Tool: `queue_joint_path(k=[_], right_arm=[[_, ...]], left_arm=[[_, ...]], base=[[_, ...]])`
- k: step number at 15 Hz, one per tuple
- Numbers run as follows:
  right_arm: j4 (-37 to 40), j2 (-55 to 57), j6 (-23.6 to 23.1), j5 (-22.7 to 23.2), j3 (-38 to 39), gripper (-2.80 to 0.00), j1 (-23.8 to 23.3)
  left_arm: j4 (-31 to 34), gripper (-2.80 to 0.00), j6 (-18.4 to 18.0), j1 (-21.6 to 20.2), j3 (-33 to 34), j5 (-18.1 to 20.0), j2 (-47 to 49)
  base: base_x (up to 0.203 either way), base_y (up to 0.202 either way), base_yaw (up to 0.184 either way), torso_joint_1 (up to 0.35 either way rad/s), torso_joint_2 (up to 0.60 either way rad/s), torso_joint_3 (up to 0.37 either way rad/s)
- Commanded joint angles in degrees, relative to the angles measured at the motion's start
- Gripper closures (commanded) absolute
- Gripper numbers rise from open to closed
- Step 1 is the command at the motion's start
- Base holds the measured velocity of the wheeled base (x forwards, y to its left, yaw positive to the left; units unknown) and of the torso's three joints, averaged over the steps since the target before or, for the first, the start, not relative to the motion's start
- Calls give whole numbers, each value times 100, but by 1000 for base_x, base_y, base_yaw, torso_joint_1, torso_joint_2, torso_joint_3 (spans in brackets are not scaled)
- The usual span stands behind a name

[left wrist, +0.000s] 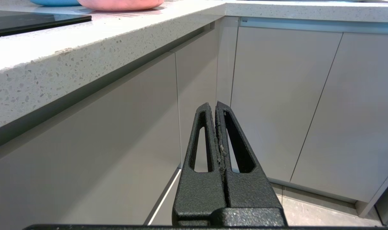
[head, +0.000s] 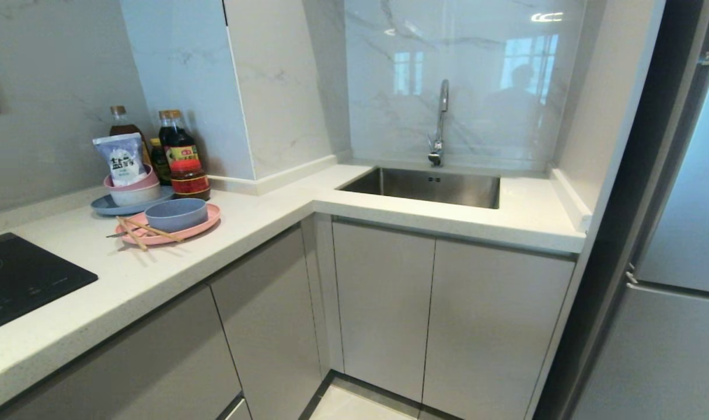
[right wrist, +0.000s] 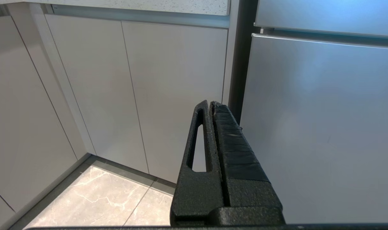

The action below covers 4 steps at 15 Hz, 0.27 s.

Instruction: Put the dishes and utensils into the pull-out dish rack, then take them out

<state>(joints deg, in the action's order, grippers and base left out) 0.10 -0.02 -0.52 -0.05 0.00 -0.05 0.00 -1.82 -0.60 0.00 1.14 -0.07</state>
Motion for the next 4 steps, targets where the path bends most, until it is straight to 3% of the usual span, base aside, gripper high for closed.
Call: queue_joint_path(k=[1, 4], right_arm=[[-1, 2, -7, 2, 0, 0, 5], [-1, 2, -9, -1, 0, 0, -2]], left_arm=[[0, 0, -3, -2, -1, 0, -1], [0, 0, -3, -2, 0, 0, -1]], base=[[0, 0, 0, 0, 0, 0], [0, 0, 0, 0, 0, 0]])
